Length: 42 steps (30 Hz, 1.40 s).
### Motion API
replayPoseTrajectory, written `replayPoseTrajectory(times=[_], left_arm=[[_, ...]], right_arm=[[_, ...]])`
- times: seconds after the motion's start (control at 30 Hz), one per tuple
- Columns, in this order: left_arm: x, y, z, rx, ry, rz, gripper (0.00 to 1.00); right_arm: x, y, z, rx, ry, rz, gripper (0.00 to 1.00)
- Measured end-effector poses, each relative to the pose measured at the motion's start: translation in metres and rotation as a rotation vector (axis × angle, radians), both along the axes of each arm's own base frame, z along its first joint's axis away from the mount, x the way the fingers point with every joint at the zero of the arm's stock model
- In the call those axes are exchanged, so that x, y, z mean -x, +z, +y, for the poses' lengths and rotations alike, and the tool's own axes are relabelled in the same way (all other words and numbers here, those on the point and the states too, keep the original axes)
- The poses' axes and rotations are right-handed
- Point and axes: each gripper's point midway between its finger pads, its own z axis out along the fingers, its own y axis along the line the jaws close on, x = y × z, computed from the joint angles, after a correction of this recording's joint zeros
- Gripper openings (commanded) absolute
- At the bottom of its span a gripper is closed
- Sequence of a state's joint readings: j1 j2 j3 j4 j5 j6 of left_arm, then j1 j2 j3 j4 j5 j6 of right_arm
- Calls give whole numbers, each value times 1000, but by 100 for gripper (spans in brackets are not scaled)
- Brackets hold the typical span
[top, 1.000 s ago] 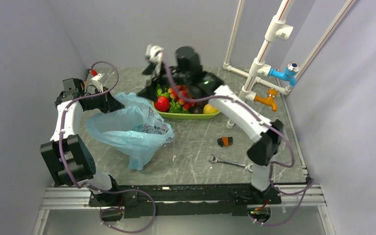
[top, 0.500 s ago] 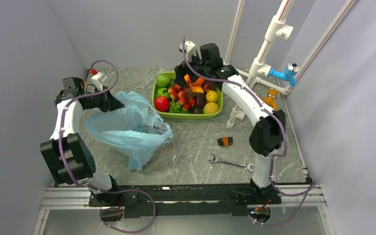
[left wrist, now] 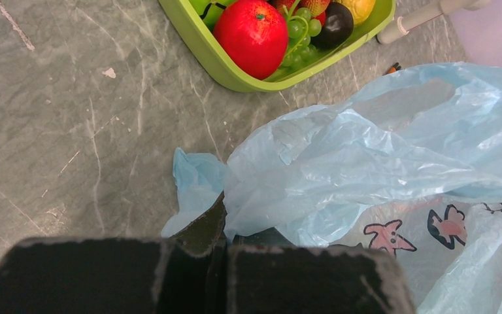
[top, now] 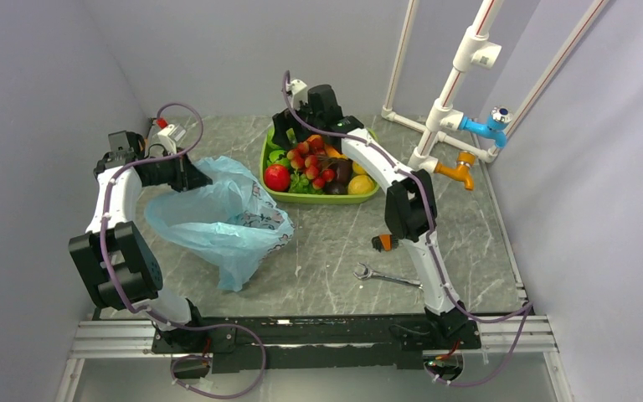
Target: Place the fake fruits into the plastic bag and tie a complex knot
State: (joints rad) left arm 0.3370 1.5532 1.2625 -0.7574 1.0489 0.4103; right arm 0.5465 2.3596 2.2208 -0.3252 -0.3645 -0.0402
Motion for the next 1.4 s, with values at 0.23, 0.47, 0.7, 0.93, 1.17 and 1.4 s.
replayPoseTrajectory(times=[0.23,0.47,0.7,0.93,1.17,1.4], left_arm=[[2,-1,0,-4,-7,2,0],[1,-1,0,-3,-10,8,0],[1,-2,0,-7,-14,8,0],[4,-4,0,-14,-26,6,0],[5,-4,0,-17,-32,5,0],[6,-4,-1,-15,-33,12,0]], right_arm=[[-18,0,25,-76,-2,-47,100],[-28,-27,34,-59,-14,-68,100],[-30,-46,36,-7,-26,-94,92],[-37,-56,32,42,-29,-134,86],[-41,-79,27,108,-14,-153,85],[-42,-80,28,121,7,-182,53]])
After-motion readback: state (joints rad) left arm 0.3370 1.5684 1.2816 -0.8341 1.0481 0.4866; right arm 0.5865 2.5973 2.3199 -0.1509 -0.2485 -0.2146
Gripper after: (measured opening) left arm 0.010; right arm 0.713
